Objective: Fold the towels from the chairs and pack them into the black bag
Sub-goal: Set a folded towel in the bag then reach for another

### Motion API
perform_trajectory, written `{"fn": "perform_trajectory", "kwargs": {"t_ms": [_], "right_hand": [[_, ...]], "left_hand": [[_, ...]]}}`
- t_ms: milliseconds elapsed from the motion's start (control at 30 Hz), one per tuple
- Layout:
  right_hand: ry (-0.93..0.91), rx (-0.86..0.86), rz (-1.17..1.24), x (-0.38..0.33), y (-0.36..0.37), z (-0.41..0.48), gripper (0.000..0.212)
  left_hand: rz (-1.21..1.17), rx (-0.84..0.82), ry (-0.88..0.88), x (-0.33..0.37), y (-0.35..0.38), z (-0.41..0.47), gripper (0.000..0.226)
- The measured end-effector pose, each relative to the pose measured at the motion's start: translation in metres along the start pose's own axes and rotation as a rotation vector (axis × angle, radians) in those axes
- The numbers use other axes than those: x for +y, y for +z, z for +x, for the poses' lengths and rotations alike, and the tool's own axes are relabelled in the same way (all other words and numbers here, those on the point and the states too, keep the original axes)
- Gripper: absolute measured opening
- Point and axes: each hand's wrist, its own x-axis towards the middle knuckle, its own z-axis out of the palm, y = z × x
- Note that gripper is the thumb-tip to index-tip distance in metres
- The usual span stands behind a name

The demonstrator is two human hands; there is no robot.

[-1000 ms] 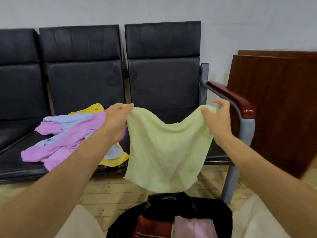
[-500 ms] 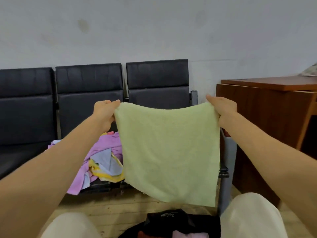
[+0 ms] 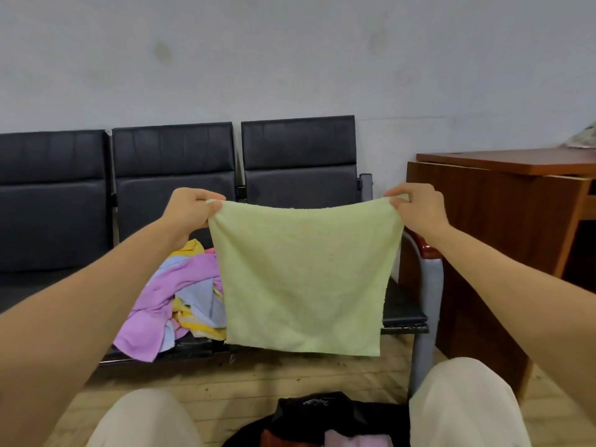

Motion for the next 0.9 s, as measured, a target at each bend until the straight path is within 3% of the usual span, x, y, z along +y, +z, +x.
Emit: {"fn": "perform_trajectory", "kwargs": {"t_ms": [67, 267, 400, 500, 600, 733, 900], "right_hand": [[-0.001, 0.028, 0.002, 0.0, 0.003, 0.001, 0.022], [0.423, 0.072, 0.465, -0.005, 0.005, 0.015, 0.018], [0.457, -0.015, 0.559, -0.001, 0.002, 0.017, 0.032], [0.33, -0.121, 0.414, 0.003, -0.002, 0.011, 0.03], [0.217, -0.156, 0.216, 0.004, -0.003, 0.011, 0.039], [0.171, -0.142, 0.135, 0.006, -0.001, 0.016, 0.04], [0.021, -0.103, -0.103, 0.006, 0.002, 0.022, 0.024]], "left_hand": [[-0.006, 0.018, -0.005, 0.0, 0.001, 0.001, 0.015], [-0.158, 0.107, -0.081, -0.003, 0.004, 0.003, 0.008], [-0.187, 0.154, -0.127, -0.007, 0.008, 0.002, 0.007], [-0.128, 0.16, -0.112, -0.01, 0.009, 0.002, 0.016], [0.108, 0.184, -0.002, -0.009, 0.007, -0.001, 0.027], [0.481, 0.192, 0.258, -0.005, 0.007, -0.006, 0.022], [0.558, 0.22, 0.318, -0.008, 0.009, 0.003, 0.013]]}}
